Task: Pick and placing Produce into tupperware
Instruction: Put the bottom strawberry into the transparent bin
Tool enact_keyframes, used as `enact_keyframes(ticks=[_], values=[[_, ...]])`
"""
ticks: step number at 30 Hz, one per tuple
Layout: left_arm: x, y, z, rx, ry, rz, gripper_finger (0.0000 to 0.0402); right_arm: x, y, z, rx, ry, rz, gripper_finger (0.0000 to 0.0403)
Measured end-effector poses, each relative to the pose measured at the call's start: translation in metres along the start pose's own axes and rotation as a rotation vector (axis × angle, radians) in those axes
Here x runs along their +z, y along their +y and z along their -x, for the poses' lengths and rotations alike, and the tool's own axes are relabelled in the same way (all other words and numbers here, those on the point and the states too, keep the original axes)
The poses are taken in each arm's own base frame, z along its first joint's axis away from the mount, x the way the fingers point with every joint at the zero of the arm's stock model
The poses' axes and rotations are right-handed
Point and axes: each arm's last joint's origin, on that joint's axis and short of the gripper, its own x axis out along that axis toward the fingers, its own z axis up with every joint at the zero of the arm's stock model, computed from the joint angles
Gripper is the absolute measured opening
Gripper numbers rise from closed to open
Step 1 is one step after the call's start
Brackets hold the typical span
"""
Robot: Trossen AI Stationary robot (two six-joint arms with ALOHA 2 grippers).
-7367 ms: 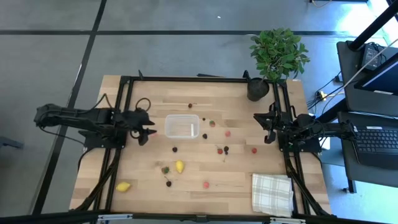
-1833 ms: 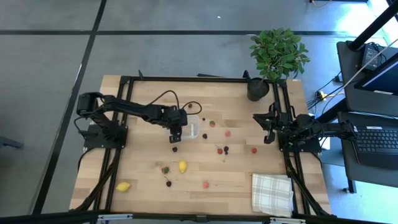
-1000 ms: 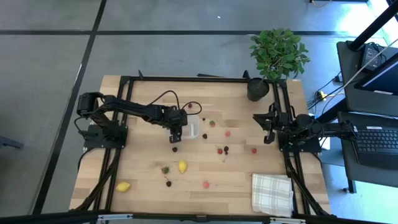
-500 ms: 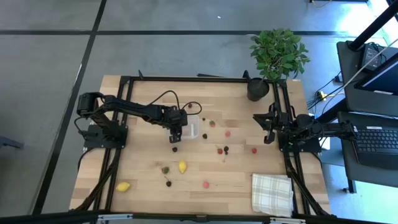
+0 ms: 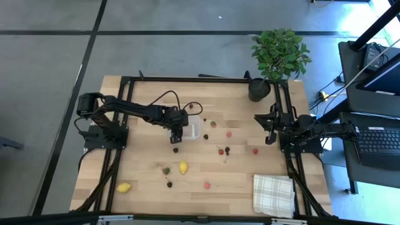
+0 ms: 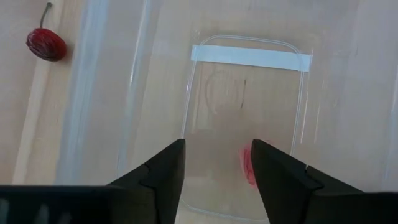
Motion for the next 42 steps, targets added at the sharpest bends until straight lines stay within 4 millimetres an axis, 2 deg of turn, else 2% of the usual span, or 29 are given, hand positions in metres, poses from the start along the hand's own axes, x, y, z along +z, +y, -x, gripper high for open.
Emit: enact_keyframes(ticks=[8, 17, 22, 35, 42], values=[[0.001, 0.000, 0.027, -0.008, -0.073, -0.001, 0.0177, 0.000, 0.000, 0.000, 0.000, -0.001, -0.004, 0.0051], [-0.007, -0.011, 0.084, -0.058, -0.213, -0.015, 0.0177, 0.000, 0.000, 0.000, 0.000, -0.002, -0.005, 0.0051], [-0.013, -0.025, 0.109, -0.112, -0.303, -0.038, 0.0177, 0.000, 0.000, 0.000, 0.000, -0.002, -0.008, 0.0051], [-0.022, -0.061, 0.120, -0.205, -0.326, -0.175, 0.0177, 0.000, 0.000, 0.000, 0.000, -0.001, -0.027, 0.0051], [-0.027, -0.073, 0.124, -0.250, -0.317, -0.127, 0.0177, 0.000, 0.000, 0.000, 0.000, -0.001, -0.033, 0.0051]])
